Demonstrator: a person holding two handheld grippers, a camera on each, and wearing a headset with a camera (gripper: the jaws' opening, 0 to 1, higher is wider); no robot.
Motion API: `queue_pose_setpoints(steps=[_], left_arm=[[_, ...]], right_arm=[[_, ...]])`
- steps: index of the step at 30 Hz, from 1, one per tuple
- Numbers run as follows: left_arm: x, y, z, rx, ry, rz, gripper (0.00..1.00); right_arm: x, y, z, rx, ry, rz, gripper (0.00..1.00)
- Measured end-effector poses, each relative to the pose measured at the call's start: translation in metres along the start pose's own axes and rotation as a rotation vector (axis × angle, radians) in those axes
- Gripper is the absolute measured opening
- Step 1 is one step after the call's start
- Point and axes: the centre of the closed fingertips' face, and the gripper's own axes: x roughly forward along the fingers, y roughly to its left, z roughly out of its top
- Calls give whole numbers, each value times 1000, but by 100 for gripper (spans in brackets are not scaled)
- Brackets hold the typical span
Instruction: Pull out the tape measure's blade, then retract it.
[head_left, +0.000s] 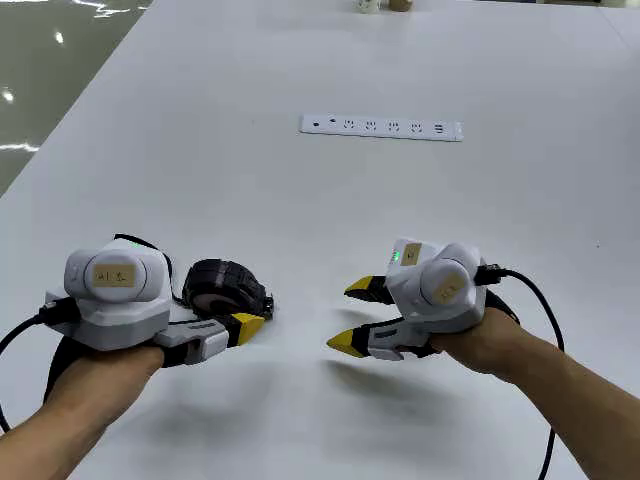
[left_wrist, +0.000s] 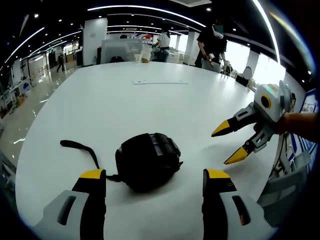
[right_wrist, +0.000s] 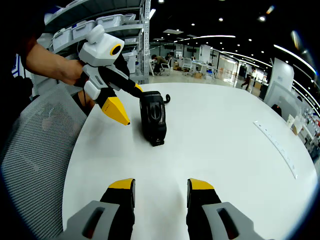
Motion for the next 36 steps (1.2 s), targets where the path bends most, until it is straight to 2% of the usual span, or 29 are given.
queue_pose_setpoints(steps=[9, 15, 23, 30, 36], left_arm=[[-5, -1, -3, 41, -14, -41, 78], [-11, -5, -2, 75, -46, -83, 82], [-21, -11, 0, 120, -86, -140, 83], [-29, -12, -2, 151, -101, -158, 85], [-37, -19, -3, 173, -123, -189, 88]], right_arm=[[-18, 0, -7, 38, -21, -41, 43], [-32, 2, -12, 66, -38, -68, 48], [-54, 5, -22, 99, -56, -117, 52], [-70, 9, -30, 129, -68, -158, 56], [-85, 11, -38, 160, -89, -200, 61]])
